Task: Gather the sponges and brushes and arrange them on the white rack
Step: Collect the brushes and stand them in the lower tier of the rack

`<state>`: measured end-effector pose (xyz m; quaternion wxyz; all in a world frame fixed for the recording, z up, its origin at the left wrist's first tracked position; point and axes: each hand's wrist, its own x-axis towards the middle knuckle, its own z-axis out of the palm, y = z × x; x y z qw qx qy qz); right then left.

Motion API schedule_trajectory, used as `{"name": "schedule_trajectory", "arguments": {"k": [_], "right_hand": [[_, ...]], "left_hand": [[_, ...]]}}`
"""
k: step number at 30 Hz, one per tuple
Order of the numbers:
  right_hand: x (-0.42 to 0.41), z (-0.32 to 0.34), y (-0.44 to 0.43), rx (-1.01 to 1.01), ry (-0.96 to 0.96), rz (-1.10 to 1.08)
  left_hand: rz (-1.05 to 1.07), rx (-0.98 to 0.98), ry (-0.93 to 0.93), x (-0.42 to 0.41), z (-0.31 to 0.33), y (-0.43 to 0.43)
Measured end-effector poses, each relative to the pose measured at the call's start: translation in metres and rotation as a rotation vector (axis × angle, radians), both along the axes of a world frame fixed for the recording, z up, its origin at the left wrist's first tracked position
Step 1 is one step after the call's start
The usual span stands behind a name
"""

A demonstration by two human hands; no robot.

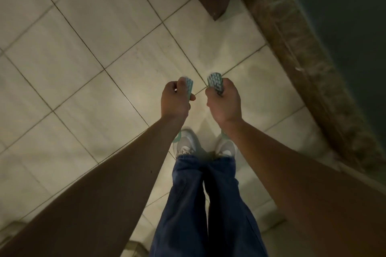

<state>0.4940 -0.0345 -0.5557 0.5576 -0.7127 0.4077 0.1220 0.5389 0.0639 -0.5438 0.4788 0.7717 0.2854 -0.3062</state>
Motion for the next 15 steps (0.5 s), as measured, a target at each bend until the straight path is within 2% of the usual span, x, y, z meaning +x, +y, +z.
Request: {"name": "schedule_trajectory", "arguments": {"k": [7, 15], "right_hand": [[-0.019, 0.148, -0.013, 0.050, 0.055, -0.100], [-0.047, 0.311, -0.040, 0.130, 0.027, -0.277]], "left_hand": [[-0.075, -0.044, 0.026, -0.018, 0.142, -0.015], [-0.078, -0.204, 0.063, -0.027, 0.298, -0.051]]}}
